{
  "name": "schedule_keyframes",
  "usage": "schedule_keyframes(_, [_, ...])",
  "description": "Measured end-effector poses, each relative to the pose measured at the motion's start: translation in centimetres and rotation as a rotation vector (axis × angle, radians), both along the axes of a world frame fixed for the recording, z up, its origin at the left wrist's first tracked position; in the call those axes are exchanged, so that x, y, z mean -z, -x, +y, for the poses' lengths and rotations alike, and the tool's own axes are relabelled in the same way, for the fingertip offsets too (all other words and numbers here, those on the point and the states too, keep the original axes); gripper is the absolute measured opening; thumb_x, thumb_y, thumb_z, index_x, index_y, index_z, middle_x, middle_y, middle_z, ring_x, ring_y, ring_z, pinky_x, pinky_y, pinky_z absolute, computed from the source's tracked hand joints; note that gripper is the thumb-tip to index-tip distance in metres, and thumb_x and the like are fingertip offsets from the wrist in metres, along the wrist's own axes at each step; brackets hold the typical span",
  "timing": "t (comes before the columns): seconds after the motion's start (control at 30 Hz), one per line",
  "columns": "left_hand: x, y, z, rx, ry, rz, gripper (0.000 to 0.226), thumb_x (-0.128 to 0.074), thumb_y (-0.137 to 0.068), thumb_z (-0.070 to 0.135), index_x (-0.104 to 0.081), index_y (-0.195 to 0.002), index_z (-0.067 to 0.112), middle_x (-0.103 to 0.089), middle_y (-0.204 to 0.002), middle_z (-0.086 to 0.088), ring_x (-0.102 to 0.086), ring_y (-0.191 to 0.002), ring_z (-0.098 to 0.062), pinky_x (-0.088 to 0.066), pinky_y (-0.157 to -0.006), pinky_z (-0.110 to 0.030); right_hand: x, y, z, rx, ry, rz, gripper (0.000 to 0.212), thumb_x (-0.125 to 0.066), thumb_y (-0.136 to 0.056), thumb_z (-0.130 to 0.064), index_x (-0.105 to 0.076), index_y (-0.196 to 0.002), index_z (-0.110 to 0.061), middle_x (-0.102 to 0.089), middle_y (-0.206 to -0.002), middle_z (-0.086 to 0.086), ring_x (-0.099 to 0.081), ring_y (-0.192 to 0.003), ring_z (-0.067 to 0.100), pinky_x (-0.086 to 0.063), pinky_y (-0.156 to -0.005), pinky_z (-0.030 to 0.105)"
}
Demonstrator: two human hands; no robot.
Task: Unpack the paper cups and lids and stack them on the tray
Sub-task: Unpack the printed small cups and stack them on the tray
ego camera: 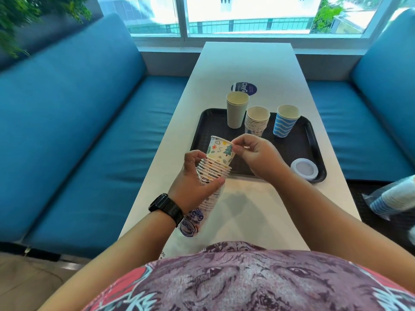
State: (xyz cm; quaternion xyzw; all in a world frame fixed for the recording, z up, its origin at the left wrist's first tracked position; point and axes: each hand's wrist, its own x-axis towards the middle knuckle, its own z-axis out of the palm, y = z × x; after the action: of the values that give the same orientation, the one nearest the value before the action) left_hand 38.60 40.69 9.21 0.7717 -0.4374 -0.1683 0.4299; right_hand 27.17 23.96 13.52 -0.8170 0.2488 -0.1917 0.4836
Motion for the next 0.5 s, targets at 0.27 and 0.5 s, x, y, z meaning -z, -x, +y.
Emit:
schedule_keyframes(0.27, [1.1,-0.7,-1.2,-0.038,0.072,0.07,0.068,-0.08,-0.08,0.022,-0.023,-0.115,0.034,-0.055,-0.117,0.0,-0.068,-0.094,-0.01,-0.056,-0.083,-0.024,-1.8,-1.7,-6.5,0.23,0.399,-0.057,0.017,-0.063,-0.093,-0.018,-0.072,-0.105,-0.012,-0.067,-0.103,0.002,-0.057,-0.101,0.02,-0.045,-0.088,0.03])
schedule_keyframes(0.5, [1.3,-1.8,-2.5,-0.041,0.057,0.075,0.07,-0.08,-0.08,0.024,-0.021,-0.112,0.042,-0.056,-0.119,-0.001,-0.067,-0.094,-0.006,-0.056,-0.082,-0.021,-2.4,-3.9,-12.5,0.312,0.806,0.045,0.022,-0.056,-0.093,-0.02,-0.072,-0.106,-0.01,-0.07,-0.105,0.01,-0.054,-0.106,0.034,-0.039,-0.091,0.041])
